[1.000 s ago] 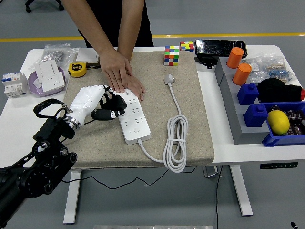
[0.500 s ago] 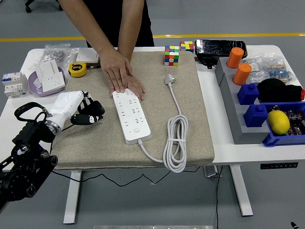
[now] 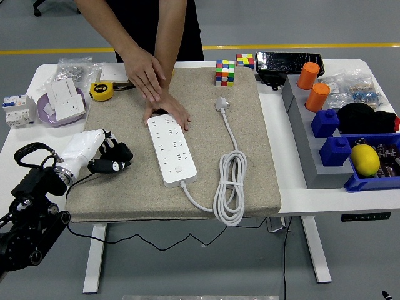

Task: Pick up the plug,place it near the board,insert it into the board,press the button

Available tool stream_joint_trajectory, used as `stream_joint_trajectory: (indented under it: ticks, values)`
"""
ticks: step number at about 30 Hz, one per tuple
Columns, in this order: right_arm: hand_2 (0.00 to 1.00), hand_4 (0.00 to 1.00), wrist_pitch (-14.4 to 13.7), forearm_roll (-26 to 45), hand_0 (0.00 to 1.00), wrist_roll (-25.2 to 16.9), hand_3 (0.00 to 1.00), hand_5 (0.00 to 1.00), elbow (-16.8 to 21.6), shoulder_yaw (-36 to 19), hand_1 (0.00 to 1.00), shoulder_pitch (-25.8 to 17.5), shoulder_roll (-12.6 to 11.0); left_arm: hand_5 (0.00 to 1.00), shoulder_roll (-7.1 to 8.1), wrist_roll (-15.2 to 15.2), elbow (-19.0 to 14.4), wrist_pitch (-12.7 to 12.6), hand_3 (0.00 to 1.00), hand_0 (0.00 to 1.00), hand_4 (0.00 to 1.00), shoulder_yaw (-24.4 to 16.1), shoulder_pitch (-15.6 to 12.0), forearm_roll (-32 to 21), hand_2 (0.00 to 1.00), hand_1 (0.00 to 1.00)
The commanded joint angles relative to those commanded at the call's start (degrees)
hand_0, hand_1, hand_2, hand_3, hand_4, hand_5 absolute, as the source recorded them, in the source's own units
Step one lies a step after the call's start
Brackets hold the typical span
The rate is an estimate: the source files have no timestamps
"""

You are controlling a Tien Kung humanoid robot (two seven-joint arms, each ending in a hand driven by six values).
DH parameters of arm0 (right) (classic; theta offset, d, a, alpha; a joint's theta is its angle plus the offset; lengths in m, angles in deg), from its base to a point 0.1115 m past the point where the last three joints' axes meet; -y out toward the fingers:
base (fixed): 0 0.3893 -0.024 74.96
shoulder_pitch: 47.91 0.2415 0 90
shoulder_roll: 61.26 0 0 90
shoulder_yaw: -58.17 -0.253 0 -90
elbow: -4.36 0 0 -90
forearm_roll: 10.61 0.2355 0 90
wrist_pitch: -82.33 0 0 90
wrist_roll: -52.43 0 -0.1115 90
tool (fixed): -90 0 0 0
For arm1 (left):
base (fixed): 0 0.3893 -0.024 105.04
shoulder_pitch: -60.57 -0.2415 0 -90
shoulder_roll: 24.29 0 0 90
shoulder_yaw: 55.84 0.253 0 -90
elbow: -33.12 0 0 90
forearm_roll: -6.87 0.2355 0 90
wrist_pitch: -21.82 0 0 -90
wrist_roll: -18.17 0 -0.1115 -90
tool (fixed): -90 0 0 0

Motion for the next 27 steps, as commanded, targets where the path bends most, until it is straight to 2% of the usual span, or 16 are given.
stream_joint_trajectory:
  ticks: [2,3,8,9,14,15,19,21,26,27]
  values:
    - [0.765,0.998,0.01,0.01,0.846,-0.01,0.805,0.998,0.0,0.01,0.782,-0.02,0.0,0.358,0.03,-0.05,-0.02,0.16,0.546,0.533,0.894,-0.02,-0.06,-0.09,0.566,0.652]
    - [0.765,0.998,0.02,0.0,0.846,-0.01,0.805,0.998,0.0,0.02,0.781,-0.03,0.0,0.539,0.07,-0.13,-0.09,0.3,0.768,0.687,0.998,-0.1,-0.15,-0.16,0.772,0.819]
    - [0.765,0.998,0.07,-0.04,0.846,0.01,0.805,0.998,0.0,0.06,0.781,-0.07,0.01,0.539,0.12,-1.17,-0.65,0.87,0.768,0.687,0.998,-1.21,-0.63,-1.49,0.772,0.819]
    - [0.765,0.998,0.07,0.01,0.845,0.0,0.805,0.998,0.0,0.12,0.782,-0.05,0.01,0.854,0.11,-1.41,-0.77,0.99,0.953,0.874,0.998,-1.5,-0.68,-1.69,0.97,0.994]
    - [0.765,0.998,0.05,0.11,0.845,-0.03,0.805,0.998,0.0,0.18,0.782,0.0,0.04,0.854,-0.19,-3.74,-2.75,1.77,0.953,0.874,0.998,-4.12,-1.35,-5.35,0.97,0.994]
    - [0.765,0.998,0.04,0.07,0.845,-0.01,0.805,0.998,0.0,0.15,0.781,-0.01,0.04,0.998,-0.35,-4.37,-3.45,2.18,0.998,0.998,0.998,-4.97,-1.55,-6.63,0.998,0.998]
    - [0.765,0.998,0.02,0.03,0.845,-0.01,0.805,0.998,0.0,0.08,0.781,-0.02,0.08,0.998,-1.44,-6.21,-6.7,3.06,0.998,0.998,0.998,-8.26,-2.89,-12.31,0.998,0.998]
    - [0.765,0.998,0.0,-0.01,0.845,-0.03,0.805,0.998,0.0,-0.03,0.782,-0.03,0.17,0.998,-3.06,-6.89,-9.24,3.05,0.998,0.998,0.998,-10.72,-4.53,-17.35,0.998,0.998]
    - [0.765,0.998,0.01,-0.09,0.845,-0.05,0.805,0.998,0.0,-0.25,0.782,-0.23,0.45,0.998,-6.53,-5.11,-13.66,4.82,0.998,0.998,0.998,-13.57,-7.89,-28.84,0.998,0.998]
    - [0.765,0.998,0.01,-0.09,0.846,-0.06,0.805,0.998,0.0,-0.29,0.781,-0.26,0.51,0.998,-7.1,-4.59,-14.3,5.41,0.965,0.953,0.998,-14.01,-8.49,-31.07,0.979,0.997]
